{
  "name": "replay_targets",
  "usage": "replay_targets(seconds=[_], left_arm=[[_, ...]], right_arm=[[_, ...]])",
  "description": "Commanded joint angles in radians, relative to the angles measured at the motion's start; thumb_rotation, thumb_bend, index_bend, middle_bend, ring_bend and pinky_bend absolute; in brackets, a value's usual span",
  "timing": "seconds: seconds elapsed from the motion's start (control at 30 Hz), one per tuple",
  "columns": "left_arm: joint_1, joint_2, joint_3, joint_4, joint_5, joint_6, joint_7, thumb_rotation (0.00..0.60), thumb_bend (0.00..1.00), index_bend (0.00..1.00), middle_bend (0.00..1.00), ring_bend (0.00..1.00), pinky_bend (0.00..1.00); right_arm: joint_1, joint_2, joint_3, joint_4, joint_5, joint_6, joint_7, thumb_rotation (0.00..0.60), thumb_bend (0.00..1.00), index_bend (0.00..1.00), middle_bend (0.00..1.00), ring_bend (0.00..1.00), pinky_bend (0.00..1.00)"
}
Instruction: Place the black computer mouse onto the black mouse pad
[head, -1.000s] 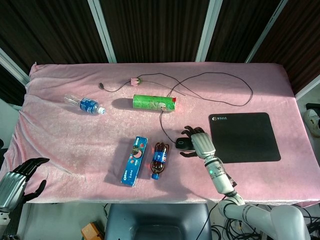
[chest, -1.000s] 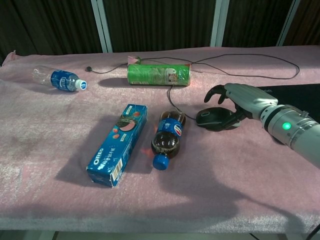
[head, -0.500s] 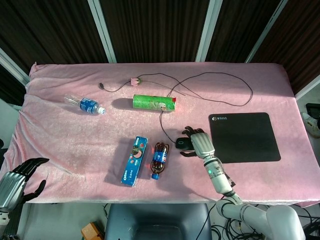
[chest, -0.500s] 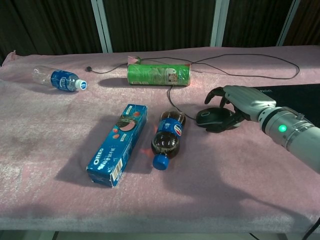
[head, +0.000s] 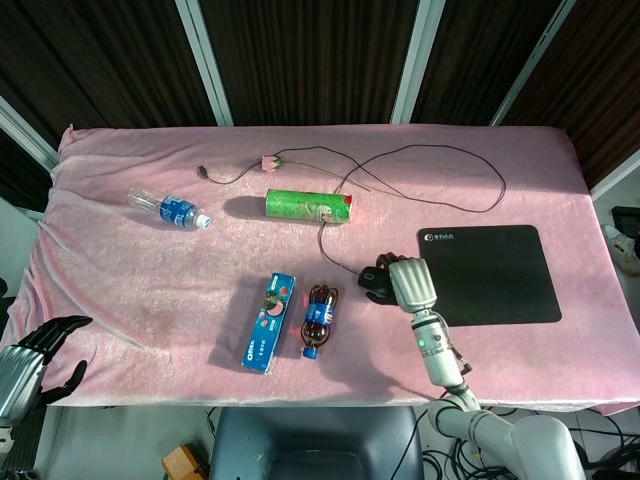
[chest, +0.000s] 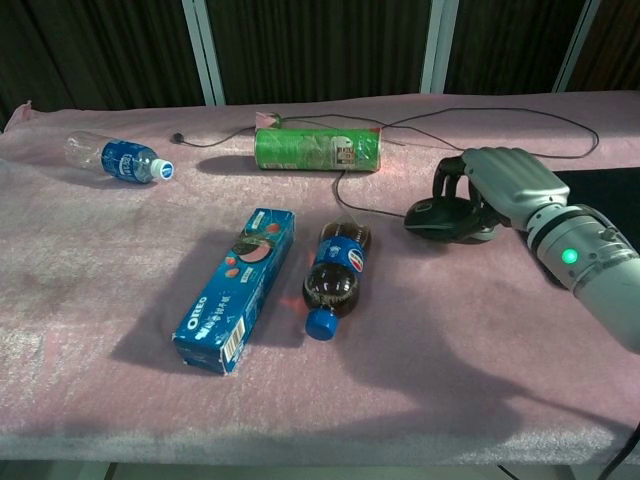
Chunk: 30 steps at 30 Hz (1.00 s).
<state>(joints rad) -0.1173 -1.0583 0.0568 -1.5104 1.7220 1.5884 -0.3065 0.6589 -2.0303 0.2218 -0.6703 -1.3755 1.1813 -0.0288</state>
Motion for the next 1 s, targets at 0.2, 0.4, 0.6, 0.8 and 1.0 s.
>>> replay_targets(seconds=[0.2,0.4,0.6,0.8,1.0], left_arm=[[0.001,0.003,0.001,-0.004,0.0,0.0,-0.002,0.6,0.42,0.22,0.24,0.22,0.41],[0.002,0.002,0.001,-0.006,0.004,0.004,0.001,0.6,0.42,0.22,0.24,0.22,0.41],[0.002,0.003,0.001,-0.007,0.002,0.001,0.003,0.6,0.42,0.22,0.24,0.22,0.41],[0.003,0.004,-0.001,-0.007,-0.005,-0.002,0.0,0.6,0.42,0.22,0.24,0.22,0.41],[0.003,0.005,0.0,-0.01,-0.005,-0.004,0.004,0.6,0.42,0.22,0.24,0.22,0.41]], right_arm=[[-0.07,0.09,-0.01,-0.033,-0.01,0.075,0.005,0.6,0.42,0.78,0.6,0.77,0.81],[-0.132,0.19,-0.004,-0.017,0.06,-0.013,0.009,0.6,0.42,0.77,0.6,0.77,0.78],[-0.138,0.188,0.009,0.12,0.108,-0.127,0.083,0.6,0.42,0.77,0.6,0.76,0.78],[-0.125,0.143,0.017,0.257,0.116,-0.168,0.16,0.6,0.42,0.71,0.6,0.71,0.74],[-0.14,0.157,-0.003,0.262,0.102,-0.213,0.189,0.6,0.42,0.45,0.37,0.34,0.37]])
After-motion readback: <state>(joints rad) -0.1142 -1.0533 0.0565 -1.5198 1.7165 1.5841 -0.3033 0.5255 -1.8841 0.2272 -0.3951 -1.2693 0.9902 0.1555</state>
